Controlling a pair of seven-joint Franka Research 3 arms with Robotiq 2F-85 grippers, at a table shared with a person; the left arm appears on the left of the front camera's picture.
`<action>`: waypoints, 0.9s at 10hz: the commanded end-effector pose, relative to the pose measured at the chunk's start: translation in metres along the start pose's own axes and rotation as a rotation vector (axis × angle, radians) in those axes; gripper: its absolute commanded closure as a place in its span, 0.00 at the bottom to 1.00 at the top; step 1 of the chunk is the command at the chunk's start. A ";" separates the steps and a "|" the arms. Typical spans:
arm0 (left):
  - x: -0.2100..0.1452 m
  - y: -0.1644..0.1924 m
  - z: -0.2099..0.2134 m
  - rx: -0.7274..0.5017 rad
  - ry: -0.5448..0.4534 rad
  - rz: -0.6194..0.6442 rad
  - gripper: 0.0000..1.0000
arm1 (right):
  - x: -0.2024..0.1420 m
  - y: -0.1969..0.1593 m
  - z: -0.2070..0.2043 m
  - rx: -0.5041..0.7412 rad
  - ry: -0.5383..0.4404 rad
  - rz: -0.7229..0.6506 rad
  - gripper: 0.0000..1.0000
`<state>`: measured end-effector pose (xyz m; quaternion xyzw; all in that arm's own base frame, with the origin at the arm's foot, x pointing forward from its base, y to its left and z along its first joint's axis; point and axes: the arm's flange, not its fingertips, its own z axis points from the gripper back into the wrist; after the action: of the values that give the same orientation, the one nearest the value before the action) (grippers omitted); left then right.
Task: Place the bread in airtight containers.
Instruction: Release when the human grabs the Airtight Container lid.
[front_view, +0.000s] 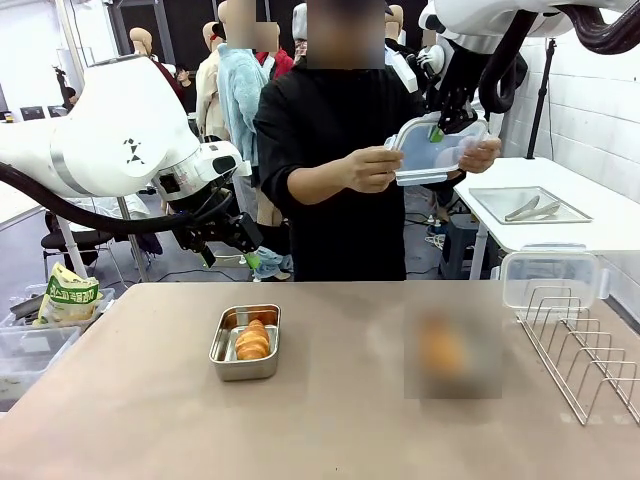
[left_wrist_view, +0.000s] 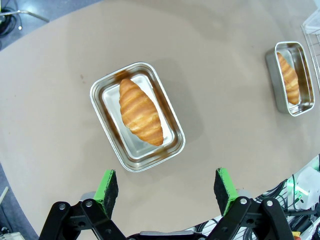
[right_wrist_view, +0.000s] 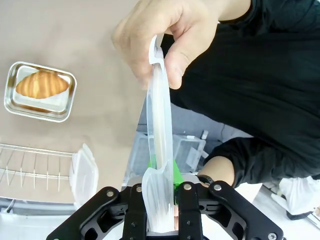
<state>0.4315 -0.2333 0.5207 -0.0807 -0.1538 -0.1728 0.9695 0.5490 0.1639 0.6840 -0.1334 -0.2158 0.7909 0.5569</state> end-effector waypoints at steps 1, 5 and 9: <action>-0.001 0.001 0.001 0.002 -0.002 0.002 0.00 | 0.000 0.001 0.001 0.005 0.010 0.003 1.00; -0.001 0.001 0.001 0.002 -0.002 0.002 0.00 | 0.000 0.001 0.001 0.005 0.010 0.003 1.00; -0.001 0.001 0.001 0.002 -0.002 0.002 0.00 | 0.000 0.001 0.001 0.005 0.010 0.003 1.00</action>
<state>0.4315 -0.2333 0.5207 -0.0807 -0.1538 -0.1728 0.9695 0.5489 0.1634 0.6849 -0.1340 -0.2164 0.7905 0.5570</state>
